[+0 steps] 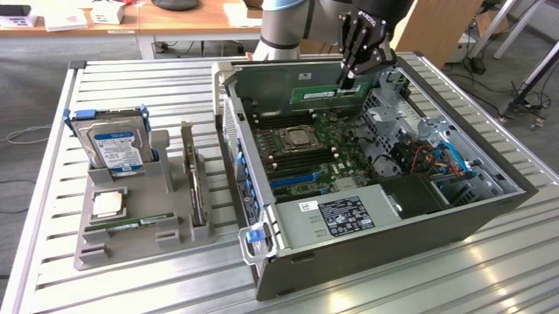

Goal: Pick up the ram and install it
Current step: 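Pick up the ram and move it above insertion slot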

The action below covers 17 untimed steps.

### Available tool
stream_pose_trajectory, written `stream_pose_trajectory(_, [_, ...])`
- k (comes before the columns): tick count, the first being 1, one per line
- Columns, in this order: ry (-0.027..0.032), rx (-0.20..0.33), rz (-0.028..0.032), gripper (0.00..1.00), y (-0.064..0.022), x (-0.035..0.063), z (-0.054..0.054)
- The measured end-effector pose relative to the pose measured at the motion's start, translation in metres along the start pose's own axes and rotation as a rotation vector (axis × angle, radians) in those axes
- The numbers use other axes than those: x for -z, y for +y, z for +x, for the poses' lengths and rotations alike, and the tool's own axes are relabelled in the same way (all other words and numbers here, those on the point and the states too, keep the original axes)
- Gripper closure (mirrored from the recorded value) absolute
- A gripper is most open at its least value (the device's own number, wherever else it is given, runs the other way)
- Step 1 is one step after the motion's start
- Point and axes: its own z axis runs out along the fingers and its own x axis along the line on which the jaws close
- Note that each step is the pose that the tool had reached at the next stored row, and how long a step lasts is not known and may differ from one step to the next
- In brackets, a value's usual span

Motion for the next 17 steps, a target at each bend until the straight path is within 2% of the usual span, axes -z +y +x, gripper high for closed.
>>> stream_pose_trajectory(17, [0.0001,0.0,-0.0001,0.88,-0.0003,-0.0062,-0.0001])
